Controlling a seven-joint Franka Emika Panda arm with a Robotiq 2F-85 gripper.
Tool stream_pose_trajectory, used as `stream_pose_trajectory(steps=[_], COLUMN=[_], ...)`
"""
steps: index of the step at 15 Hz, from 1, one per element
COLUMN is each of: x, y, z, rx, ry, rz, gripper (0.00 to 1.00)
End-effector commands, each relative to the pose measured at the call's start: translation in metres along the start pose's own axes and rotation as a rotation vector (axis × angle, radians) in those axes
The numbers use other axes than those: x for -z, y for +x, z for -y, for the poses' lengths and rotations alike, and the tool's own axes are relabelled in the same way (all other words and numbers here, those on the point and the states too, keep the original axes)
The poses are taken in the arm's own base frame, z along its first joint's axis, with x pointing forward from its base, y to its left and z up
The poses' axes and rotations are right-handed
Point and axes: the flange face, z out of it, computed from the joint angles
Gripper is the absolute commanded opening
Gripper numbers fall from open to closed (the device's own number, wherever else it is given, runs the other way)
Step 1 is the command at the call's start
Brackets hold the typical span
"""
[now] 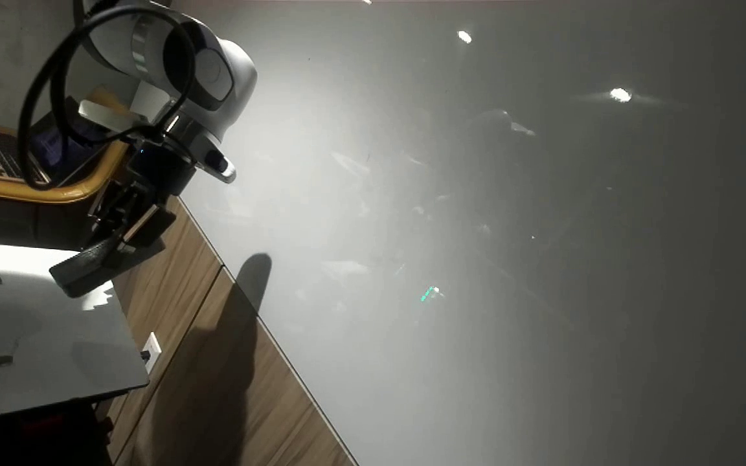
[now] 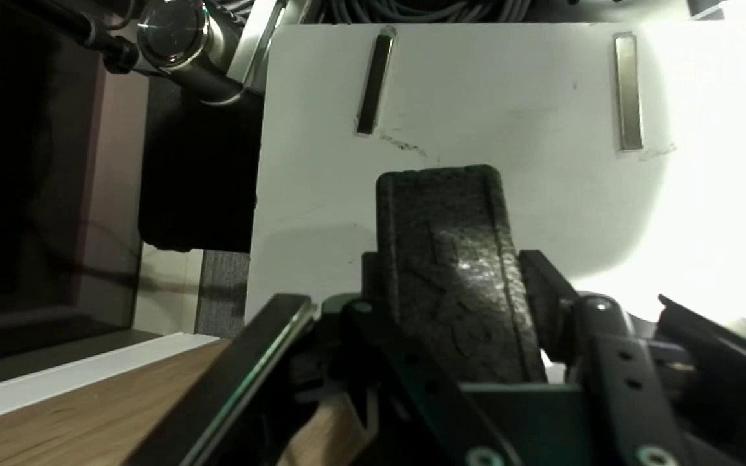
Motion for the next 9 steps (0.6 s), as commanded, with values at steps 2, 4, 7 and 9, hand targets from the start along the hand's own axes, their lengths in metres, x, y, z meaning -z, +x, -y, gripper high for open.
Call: stream_pose_trajectory(steps=[2, 4, 7, 9], x=[-0.002, -0.004, -0.004, -0.005], y=[0.022, 0.03, 0.039, 0.044], z=[0.004, 0.005, 0.006, 0.008], rx=[-0.06, -0.071, -0.094, -0.105], ry=[0.023, 0.053, 0.098, 0.12], rz=[0.09, 0.109, 0.138, 0.155], gripper=[0.28, 0.28, 0.28, 0.28])
